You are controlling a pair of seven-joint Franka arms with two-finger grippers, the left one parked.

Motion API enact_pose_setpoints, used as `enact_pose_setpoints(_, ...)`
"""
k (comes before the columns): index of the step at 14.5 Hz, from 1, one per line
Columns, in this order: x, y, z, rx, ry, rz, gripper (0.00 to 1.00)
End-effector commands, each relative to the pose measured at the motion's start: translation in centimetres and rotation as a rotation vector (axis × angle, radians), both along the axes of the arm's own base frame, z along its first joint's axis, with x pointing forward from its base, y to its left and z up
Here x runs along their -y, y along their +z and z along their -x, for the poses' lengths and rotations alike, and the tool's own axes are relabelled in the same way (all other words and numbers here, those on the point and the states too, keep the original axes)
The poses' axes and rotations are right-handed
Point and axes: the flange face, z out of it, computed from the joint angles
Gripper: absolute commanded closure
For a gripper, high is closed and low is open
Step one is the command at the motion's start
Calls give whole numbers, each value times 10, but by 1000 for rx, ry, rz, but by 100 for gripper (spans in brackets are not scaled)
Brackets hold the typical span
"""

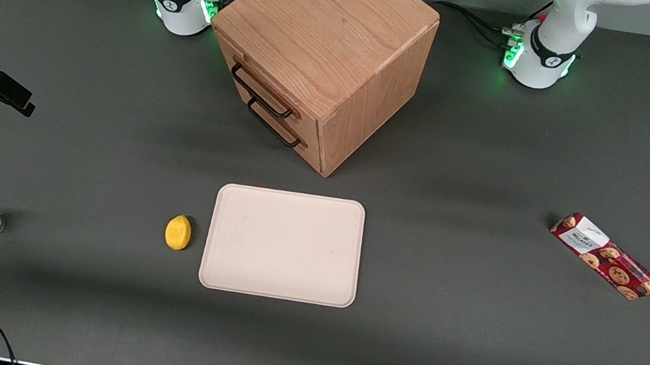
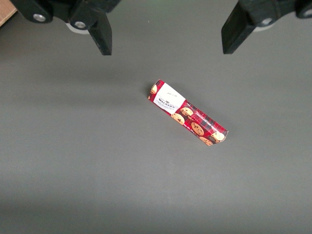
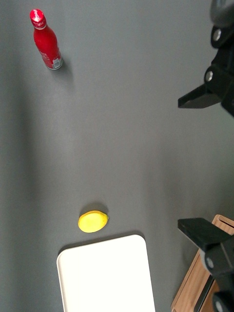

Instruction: Open upper drawer

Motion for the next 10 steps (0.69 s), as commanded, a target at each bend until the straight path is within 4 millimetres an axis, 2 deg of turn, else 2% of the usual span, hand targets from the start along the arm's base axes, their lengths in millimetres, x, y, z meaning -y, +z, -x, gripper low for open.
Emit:
enact_pose_setpoints(1,1,0,-2,0,-15,20,0)
enact_pose_setpoints(10,5,-4,-3,-12,-12,10,0)
